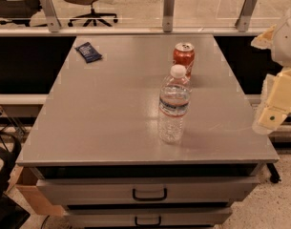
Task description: Move water bottle near rxbar blueberry
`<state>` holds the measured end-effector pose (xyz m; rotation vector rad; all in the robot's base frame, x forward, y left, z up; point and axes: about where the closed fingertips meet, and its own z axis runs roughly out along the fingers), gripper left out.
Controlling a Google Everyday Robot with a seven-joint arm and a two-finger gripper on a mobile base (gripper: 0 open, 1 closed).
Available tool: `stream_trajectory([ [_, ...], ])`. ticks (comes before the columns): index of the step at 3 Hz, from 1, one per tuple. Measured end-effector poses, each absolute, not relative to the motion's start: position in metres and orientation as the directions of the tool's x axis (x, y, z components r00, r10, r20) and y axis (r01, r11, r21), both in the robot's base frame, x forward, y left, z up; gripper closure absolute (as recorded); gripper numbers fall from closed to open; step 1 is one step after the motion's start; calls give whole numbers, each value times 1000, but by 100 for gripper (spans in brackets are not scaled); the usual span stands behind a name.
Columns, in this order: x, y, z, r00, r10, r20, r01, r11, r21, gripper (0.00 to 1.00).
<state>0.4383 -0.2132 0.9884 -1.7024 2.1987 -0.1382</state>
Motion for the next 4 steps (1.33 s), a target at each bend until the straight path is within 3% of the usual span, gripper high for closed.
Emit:
stream_trajectory([
  [2, 440, -208, 986, -185, -939, -291, -921, 269, -282, 0],
  [4, 452, -189, 957, -107, -805, -583, -937, 277, -210, 0],
])
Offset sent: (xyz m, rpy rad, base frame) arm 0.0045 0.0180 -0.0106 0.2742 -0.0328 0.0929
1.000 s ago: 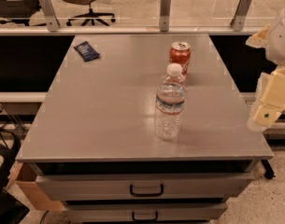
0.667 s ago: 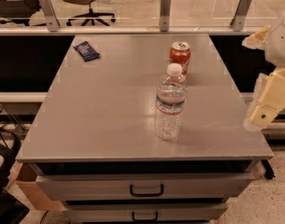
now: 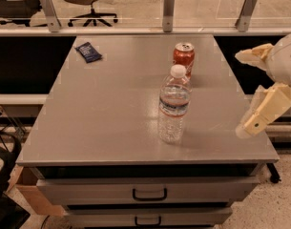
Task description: Move water bottle near rxbar blueberry
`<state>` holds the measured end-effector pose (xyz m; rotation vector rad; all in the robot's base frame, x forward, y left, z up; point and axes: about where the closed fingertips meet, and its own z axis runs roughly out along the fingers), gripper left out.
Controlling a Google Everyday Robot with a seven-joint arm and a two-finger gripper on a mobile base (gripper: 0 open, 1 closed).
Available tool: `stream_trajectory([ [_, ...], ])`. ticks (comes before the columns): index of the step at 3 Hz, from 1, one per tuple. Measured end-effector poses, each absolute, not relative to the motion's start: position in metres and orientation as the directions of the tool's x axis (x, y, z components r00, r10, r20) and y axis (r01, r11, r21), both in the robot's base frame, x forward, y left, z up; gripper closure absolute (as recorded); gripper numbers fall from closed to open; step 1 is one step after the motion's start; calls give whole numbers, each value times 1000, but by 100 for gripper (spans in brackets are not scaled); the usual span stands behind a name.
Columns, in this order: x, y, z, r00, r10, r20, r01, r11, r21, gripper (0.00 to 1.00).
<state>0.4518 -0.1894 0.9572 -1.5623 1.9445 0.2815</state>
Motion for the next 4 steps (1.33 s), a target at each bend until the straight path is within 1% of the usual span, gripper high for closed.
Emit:
stream_trajectory([
  [1, 455, -188, 954, -63, -714, -697, -937, 283, -204, 0],
  [2, 458, -188, 947, -10, -624, -781, -939, 274, -206, 0],
  [3, 457, -184, 938, 24, -550, -835, -943, 265, -201, 0],
  [4, 461, -174, 923, 9, -487, -874, -952, 263, -156, 0],
])
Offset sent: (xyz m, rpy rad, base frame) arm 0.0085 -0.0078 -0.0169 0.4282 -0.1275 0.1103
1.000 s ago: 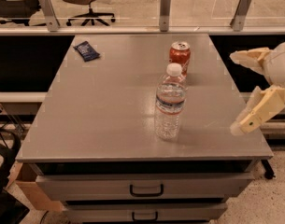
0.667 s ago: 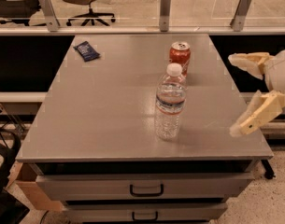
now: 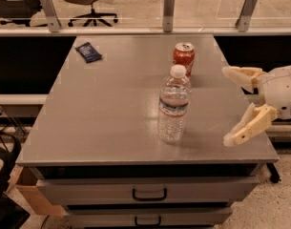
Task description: Move water bottle near rxbar blueberry
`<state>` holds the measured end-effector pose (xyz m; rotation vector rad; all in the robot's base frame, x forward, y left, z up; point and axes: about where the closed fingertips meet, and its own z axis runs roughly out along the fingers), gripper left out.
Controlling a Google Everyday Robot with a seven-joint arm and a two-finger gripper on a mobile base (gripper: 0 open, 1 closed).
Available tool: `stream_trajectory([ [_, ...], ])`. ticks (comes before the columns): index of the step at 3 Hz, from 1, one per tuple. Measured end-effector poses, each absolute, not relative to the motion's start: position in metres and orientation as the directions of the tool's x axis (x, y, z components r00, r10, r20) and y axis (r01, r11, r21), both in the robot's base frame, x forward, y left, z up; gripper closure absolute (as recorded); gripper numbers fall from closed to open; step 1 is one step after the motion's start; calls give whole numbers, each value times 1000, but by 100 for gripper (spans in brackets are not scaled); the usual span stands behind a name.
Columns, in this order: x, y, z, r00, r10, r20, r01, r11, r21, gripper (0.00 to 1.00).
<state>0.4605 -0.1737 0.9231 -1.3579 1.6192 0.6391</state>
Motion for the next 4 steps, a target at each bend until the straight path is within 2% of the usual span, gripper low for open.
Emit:
stream_trajectory([
  [3, 457, -151, 922, 22, -343, -939, -958, 261, -118, 0],
  [4, 456, -150, 923, 28, -338, -941, -958, 259, -122, 0],
])
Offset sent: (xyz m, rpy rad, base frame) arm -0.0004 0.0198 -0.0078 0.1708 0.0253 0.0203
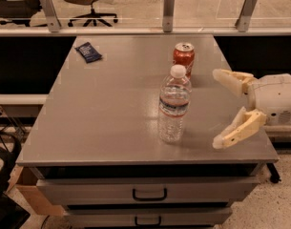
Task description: Move water bottle near rxbar blueberry
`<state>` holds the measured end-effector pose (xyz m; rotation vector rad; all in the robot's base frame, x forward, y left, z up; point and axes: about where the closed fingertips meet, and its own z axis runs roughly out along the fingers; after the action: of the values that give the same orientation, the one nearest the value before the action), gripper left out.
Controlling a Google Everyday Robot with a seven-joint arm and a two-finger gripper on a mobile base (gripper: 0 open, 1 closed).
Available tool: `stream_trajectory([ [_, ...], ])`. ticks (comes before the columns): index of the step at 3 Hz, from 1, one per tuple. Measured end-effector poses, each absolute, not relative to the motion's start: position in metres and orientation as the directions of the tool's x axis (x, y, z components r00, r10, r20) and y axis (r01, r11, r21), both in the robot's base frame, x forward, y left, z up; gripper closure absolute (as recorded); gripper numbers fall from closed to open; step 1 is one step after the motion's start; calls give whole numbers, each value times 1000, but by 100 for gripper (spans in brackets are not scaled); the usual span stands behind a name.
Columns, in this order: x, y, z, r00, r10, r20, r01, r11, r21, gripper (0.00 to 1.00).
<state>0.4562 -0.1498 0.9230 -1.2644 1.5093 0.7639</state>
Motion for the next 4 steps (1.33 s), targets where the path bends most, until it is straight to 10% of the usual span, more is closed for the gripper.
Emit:
stream_trajectory([
  [4, 473, -105, 918, 54, -92, -994, -978, 198, -72, 0],
])
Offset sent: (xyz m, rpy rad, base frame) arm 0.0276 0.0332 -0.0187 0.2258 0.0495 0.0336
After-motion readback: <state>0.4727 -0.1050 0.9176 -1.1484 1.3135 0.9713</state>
